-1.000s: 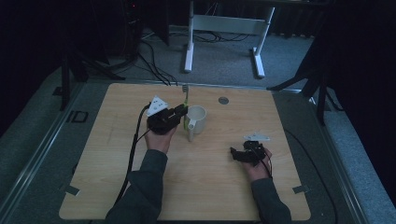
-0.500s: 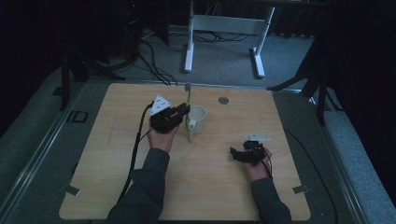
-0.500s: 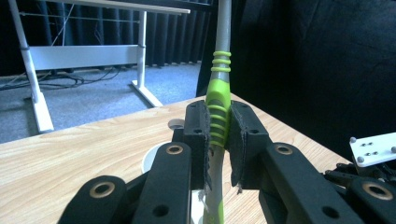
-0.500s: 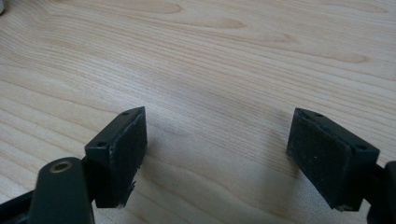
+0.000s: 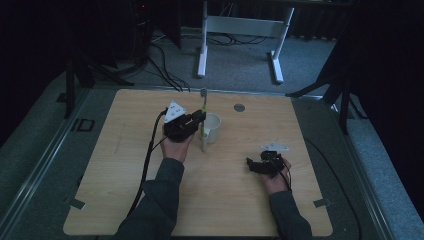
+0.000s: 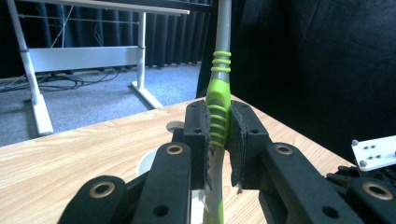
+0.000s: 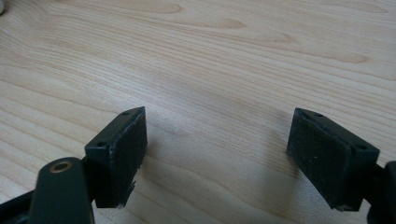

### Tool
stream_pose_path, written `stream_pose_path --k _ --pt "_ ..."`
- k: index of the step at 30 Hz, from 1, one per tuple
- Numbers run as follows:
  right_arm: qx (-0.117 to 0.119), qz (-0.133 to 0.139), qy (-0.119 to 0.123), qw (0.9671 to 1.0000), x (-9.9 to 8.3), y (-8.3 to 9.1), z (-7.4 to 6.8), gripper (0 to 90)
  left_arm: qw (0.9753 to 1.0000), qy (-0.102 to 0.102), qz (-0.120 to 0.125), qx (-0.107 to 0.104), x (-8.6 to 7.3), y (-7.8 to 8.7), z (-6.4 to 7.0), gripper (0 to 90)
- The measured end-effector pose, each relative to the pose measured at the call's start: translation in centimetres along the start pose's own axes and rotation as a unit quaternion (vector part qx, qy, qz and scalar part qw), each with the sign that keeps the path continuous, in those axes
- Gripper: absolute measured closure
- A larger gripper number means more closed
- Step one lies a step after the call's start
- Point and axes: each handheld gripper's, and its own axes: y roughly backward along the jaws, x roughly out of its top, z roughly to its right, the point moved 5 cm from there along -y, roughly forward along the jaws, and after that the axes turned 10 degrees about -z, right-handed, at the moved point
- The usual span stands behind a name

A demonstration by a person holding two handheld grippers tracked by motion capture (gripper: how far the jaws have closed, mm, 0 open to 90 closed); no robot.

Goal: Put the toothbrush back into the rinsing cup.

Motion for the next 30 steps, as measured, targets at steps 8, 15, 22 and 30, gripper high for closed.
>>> stream_pose_path --k 8,15,22,30 --pt "0.000 0.000 0.000 1.0000 0.0 0.0 0.0 19.8 1.0000 0.003 -0.005 0.000 -0.1 -0.5 0.0 78.6" --pt "0.000 0.000 0.000 1.0000 0.0 0.0 0.0 19.8 0.9999 0.001 -0.011 0.001 -0.2 -0.9 0.1 78.6" --pt "0.000 0.000 0.000 1.0000 0.0 0.0 0.0 19.8 0.9998 -0.001 -0.019 0.003 -0.4 -1.3 0.0 78.6" --pt "0.000 0.000 0.000 1.0000 0.0 0.0 0.0 19.8 0.9996 -0.005 -0.026 0.008 -0.6 -1.4 0.1 78.6"
